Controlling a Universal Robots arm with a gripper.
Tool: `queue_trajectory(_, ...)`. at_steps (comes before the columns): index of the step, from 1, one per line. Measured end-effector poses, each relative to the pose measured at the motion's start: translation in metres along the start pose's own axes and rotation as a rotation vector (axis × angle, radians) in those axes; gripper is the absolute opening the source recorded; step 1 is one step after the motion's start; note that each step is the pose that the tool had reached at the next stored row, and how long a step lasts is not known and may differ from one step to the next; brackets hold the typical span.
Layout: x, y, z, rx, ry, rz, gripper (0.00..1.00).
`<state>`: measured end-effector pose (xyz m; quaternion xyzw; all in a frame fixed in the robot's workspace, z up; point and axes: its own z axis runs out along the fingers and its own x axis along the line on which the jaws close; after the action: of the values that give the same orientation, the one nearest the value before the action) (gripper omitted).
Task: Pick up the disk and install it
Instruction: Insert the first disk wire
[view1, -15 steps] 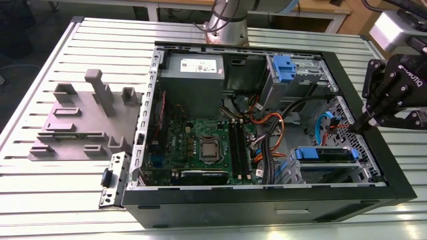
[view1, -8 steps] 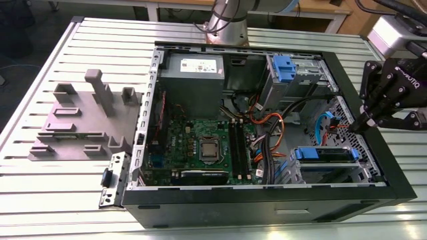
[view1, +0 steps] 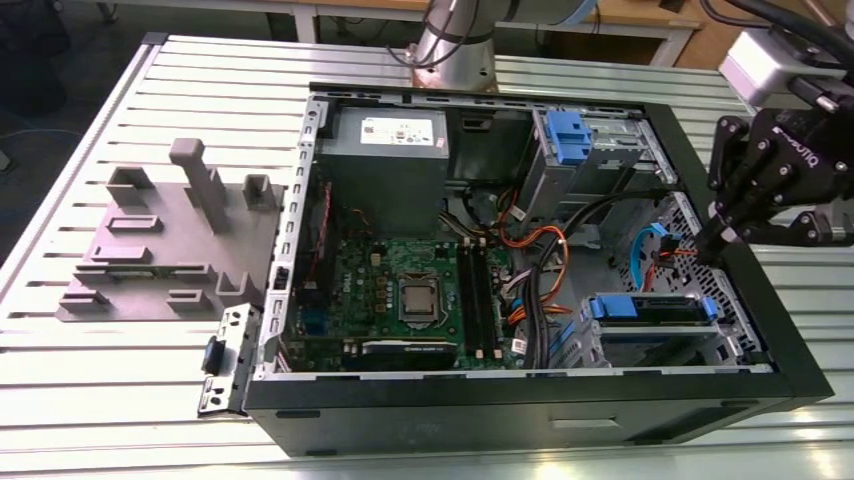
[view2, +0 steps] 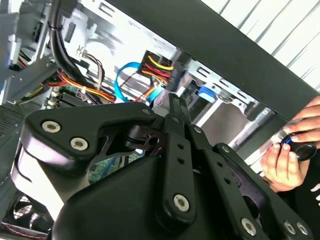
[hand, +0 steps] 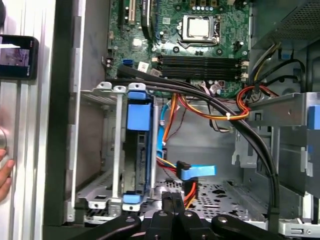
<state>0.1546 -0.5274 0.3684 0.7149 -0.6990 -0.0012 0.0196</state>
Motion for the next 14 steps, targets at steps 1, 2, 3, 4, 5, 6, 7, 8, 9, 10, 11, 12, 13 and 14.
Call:
queue_trajectory(1,-0.0021,-0.0003,0.0008,-0.0006,0.0001,0.0,0.11)
queue_trajectory(2,-0.0039,-0.0007,0.0015,-0.0014,-0.0001,0.0,0.11)
queue_trajectory(3,-0.0052,-0.0011,0.0021,-0.0028,-0.0002,0.0,0.11)
queue_trajectory(4,-0.0063,-0.0017,0.0027,-0.0037,-0.0003,0.0,0.11)
queue_trajectory(5,-0.007,-0.0026,0.0033,-0.0052,-0.0004,-0.001,0.11)
queue_trajectory(6,-0.0073,-0.0036,0.0037,-0.0085,0.002,0.0,0.11)
queue_trajectory(7,-0.0077,-0.0043,0.0038,-0.0134,0.0118,0.0,0.11)
queue_trajectory(8,-0.0082,-0.0051,0.0038,-0.0197,0.0225,0.0,0.11)
queue_trajectory(9,-0.0089,-0.0058,0.0039,-0.0247,0.0298,0.0,0.11)
queue_trajectory(10,-0.0095,-0.0065,0.0041,-0.0285,0.0358,0.0,0.11)
queue_trajectory(11,-0.0103,-0.0071,0.0043,-0.0313,0.0405,0.0,0.11)
queue_trajectory(12,-0.0111,-0.0078,0.0046,-0.0322,0.0418,0.0,0.11)
queue_trajectory(13,-0.0118,-0.0084,0.005,-0.0322,0.0418,0.0,0.11)
queue_trajectory(14,-0.0125,-0.0089,0.0054,-0.0323,0.042,0.0,0.11)
